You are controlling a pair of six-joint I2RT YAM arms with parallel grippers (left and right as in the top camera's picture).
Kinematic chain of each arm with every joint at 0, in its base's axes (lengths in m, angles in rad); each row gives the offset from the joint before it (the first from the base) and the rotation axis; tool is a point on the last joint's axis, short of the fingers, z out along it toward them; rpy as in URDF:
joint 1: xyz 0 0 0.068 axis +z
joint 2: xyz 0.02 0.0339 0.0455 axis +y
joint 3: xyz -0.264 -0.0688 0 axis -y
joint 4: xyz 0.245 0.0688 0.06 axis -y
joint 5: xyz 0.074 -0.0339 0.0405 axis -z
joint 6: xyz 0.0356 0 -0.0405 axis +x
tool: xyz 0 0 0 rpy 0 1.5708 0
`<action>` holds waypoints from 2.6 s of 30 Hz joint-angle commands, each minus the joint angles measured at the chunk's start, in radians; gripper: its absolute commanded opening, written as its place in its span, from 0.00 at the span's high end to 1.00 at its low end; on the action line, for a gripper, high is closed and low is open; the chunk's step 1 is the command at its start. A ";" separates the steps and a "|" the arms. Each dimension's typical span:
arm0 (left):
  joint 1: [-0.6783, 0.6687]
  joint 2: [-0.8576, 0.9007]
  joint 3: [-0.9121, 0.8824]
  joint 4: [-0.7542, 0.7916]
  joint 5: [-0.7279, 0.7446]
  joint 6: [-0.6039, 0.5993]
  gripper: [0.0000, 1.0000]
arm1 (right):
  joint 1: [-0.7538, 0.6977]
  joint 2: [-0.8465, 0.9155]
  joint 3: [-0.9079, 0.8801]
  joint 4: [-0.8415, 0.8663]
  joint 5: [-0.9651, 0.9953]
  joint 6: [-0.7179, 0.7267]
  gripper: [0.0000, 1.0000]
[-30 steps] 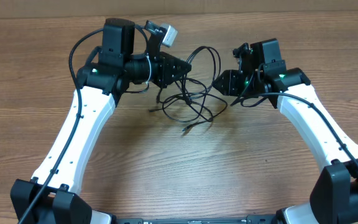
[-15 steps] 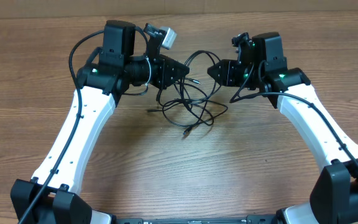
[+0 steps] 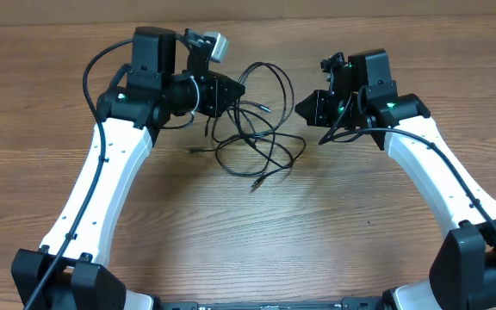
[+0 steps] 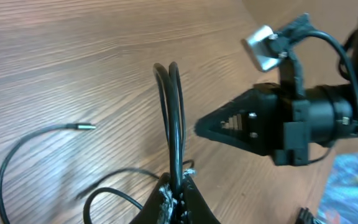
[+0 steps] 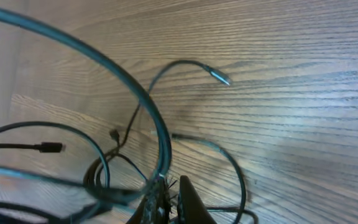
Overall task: Untangle cables
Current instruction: 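Pull the cables apart, left gripper holding up, right gripper pulling right, then open the right gripper and raise it away from the cables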
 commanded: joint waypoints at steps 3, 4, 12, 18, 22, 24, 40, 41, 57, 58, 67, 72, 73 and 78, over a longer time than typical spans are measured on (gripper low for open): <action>0.003 -0.004 0.017 -0.013 -0.019 -0.003 0.96 | 0.001 -0.022 0.026 0.003 -0.006 -0.004 0.94; 0.002 -0.004 0.017 -0.013 -0.014 -0.003 0.96 | 0.002 -0.022 0.026 0.003 -0.007 -0.004 0.81; 0.000 -0.004 0.017 -0.010 0.069 0.024 0.96 | 0.006 -0.021 0.025 0.015 -0.006 -0.008 0.42; 0.000 -0.004 0.017 -0.009 0.229 0.095 0.96 | 0.006 -0.021 0.025 0.063 -0.007 -0.011 0.50; 0.000 -0.004 0.017 -0.009 0.259 0.096 0.96 | 0.006 -0.021 0.025 0.070 -0.007 -0.011 0.53; 0.000 -0.004 0.017 -0.009 0.277 0.100 0.96 | 0.006 -0.021 0.025 0.070 -0.007 -0.011 0.55; 0.000 -0.004 0.017 -0.029 0.114 0.099 0.96 | 0.006 -0.021 0.025 0.054 -0.006 -0.011 0.96; 0.000 -0.004 0.017 -0.042 0.068 0.099 0.96 | 0.006 -0.021 0.025 0.047 0.003 -0.011 0.96; 0.000 0.003 0.013 -0.249 -0.346 0.099 0.46 | 0.006 -0.110 0.246 -0.193 0.458 -0.038 0.96; 0.000 0.003 0.013 -0.249 -0.346 0.099 0.46 | 0.006 -0.116 0.273 -0.208 0.475 -0.038 0.96; 0.000 0.008 0.013 -0.251 -0.346 0.076 0.43 | 0.006 -0.153 0.395 -0.306 0.405 -0.087 0.73; -0.001 0.058 0.010 -0.257 -0.346 -0.001 0.39 | 0.006 -0.118 0.358 -0.407 0.367 -0.083 0.58; -0.002 0.076 0.008 -0.256 -0.346 -0.016 0.38 | 0.006 -0.109 0.351 -0.423 0.367 -0.083 0.55; -0.008 0.196 0.008 -0.237 -0.345 -0.052 0.47 | 0.006 -0.065 0.347 -0.460 0.367 -0.083 0.49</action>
